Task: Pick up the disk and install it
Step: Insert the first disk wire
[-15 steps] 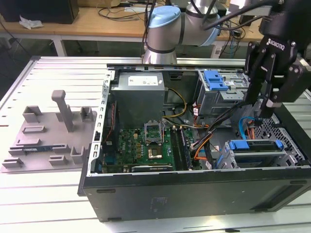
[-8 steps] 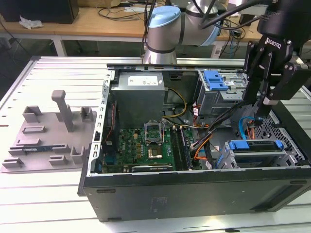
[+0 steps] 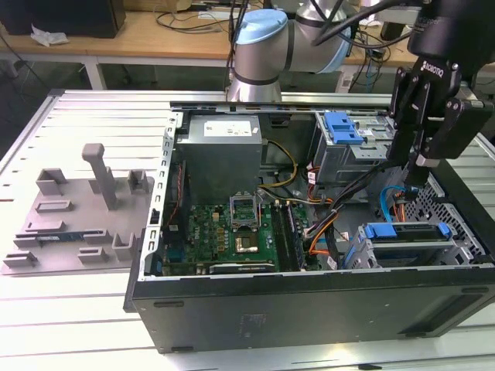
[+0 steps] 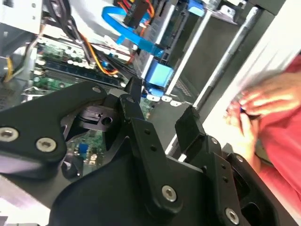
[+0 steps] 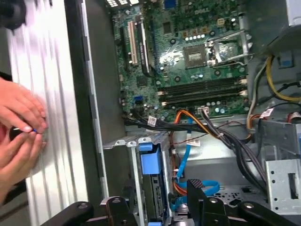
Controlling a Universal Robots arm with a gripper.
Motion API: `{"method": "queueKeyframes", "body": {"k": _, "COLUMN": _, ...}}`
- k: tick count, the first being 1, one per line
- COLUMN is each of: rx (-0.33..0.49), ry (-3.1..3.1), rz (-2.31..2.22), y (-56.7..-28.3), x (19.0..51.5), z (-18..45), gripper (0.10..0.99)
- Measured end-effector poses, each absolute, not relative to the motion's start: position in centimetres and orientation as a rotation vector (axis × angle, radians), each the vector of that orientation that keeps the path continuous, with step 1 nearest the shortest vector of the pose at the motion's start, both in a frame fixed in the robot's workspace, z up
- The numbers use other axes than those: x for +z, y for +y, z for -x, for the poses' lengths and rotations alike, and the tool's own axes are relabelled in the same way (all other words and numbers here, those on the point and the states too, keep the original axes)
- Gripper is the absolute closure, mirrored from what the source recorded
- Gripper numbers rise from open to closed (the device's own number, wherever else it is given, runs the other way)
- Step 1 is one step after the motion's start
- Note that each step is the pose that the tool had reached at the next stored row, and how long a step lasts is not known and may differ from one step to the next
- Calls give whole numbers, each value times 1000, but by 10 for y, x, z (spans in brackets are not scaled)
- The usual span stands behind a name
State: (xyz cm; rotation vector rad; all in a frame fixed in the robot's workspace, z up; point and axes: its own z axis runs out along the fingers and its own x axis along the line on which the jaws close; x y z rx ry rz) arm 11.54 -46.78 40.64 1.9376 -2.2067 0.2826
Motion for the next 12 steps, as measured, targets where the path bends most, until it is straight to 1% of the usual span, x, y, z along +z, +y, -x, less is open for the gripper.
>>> {"method": "queueKeyframes", "body": {"k": 4, "rx": 360, "ry": -2164, "rz": -1899, "y": -456, "x": 406, "z": -115, "gripper": 522}}
{"method": "queueKeyframes", "body": {"k": 7, "rx": 432, "ry": -2121, "rz": -1860, "y": -439, "x": 406, "z": -115, "gripper": 522}}
{"method": "queueKeyframes", "body": {"k": 8, "rx": 445, "ry": -2113, "rz": -1853, "y": -431, "x": 404, "z": -116, "gripper": 522}}
{"method": "queueKeyframes", "body": {"k": 12, "rx": 448, "ry": -2112, "rz": -1851, "y": -416, "x": 397, "z": -125, "gripper": 522}}
